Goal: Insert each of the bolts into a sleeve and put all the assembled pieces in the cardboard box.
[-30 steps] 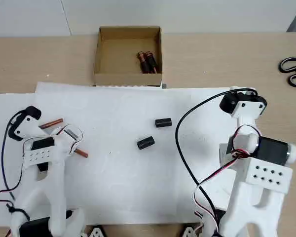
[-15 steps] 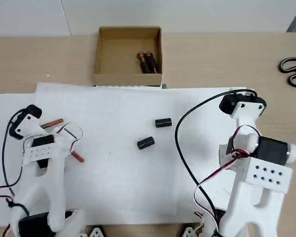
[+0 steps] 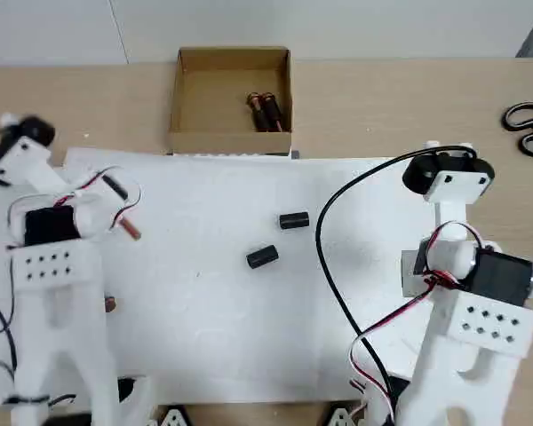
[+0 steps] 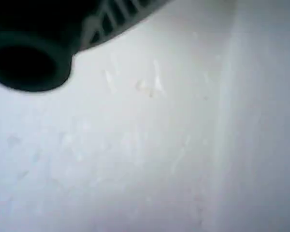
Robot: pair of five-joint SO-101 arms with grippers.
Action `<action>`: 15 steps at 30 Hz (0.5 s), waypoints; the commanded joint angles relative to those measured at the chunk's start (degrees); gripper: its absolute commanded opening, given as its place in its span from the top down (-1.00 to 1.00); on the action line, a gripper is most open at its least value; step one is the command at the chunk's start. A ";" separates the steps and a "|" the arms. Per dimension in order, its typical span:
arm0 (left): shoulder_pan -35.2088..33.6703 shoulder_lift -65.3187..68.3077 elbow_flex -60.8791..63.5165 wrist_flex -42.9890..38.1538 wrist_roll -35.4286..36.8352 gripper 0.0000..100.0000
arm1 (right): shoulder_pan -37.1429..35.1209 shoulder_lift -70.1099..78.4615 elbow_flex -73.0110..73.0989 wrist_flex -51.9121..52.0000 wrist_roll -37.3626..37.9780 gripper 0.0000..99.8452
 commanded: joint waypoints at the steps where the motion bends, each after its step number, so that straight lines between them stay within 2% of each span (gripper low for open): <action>1: 3.34 -7.03 -8.31 4.22 -1.85 0.99 | 0.04 -4.09 -2.64 0.92 0.70 0.99; 3: 5.01 -9.85 -10.59 6.15 -4.92 0.99 | 0.04 -8.92 -2.64 0.92 1.41 0.99; 9: 6.68 -18.64 -11.74 9.85 -10.90 0.99 | 0.04 -25.36 1.14 0.84 10.20 0.99; 15: 7.47 -26.11 -9.63 11.16 -13.63 0.99 | 0.13 -36.53 9.76 -2.15 11.69 1.00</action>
